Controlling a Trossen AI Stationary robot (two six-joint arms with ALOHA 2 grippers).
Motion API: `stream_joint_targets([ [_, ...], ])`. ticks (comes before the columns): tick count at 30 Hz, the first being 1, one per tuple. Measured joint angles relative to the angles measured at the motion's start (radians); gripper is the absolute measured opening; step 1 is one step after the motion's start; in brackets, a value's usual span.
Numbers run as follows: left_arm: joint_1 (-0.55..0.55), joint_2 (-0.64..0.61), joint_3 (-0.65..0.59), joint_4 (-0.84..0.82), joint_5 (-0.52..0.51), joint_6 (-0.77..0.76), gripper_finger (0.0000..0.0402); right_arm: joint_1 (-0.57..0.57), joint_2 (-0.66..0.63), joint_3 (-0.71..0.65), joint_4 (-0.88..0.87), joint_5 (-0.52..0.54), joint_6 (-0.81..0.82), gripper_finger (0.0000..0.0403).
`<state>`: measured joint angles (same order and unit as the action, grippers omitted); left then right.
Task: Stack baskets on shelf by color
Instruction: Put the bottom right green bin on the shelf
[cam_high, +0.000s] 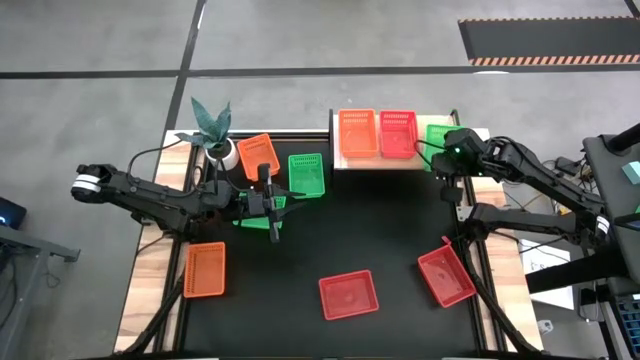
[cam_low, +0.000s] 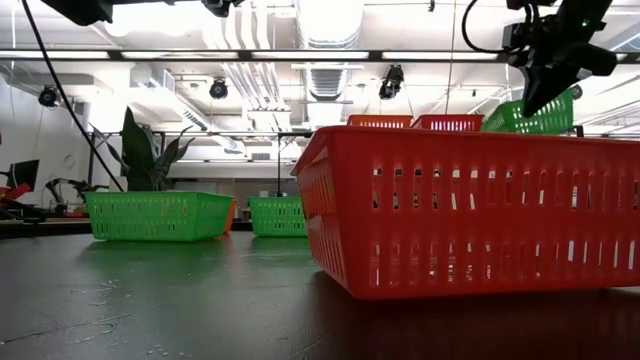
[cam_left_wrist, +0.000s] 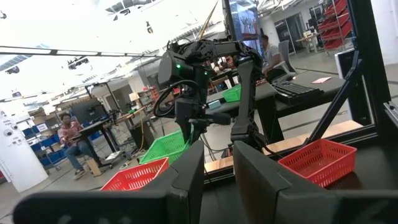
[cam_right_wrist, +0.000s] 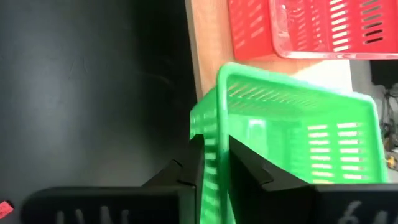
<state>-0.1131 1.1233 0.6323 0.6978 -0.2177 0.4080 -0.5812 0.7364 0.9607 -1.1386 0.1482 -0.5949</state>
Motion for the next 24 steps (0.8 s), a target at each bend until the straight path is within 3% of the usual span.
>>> stream_joint_targets([
  [10,0.000,0.000,0.000,0.000,0.000,0.000,0.0070,0.000,0.000,0.020,-0.011,0.066,0.000,0.0096],
  [18,0.000,0.000,0.000,0.000,0.000,0.000,0.0070,0.000,0.000,0.119,-0.012,0.057,0.136,0.0089],
  [24,0.000,0.000,0.000,0.000,0.000,0.000,0.0070,0.000,0.006,0.186,-0.051,-0.045,0.314,0.0071],
])
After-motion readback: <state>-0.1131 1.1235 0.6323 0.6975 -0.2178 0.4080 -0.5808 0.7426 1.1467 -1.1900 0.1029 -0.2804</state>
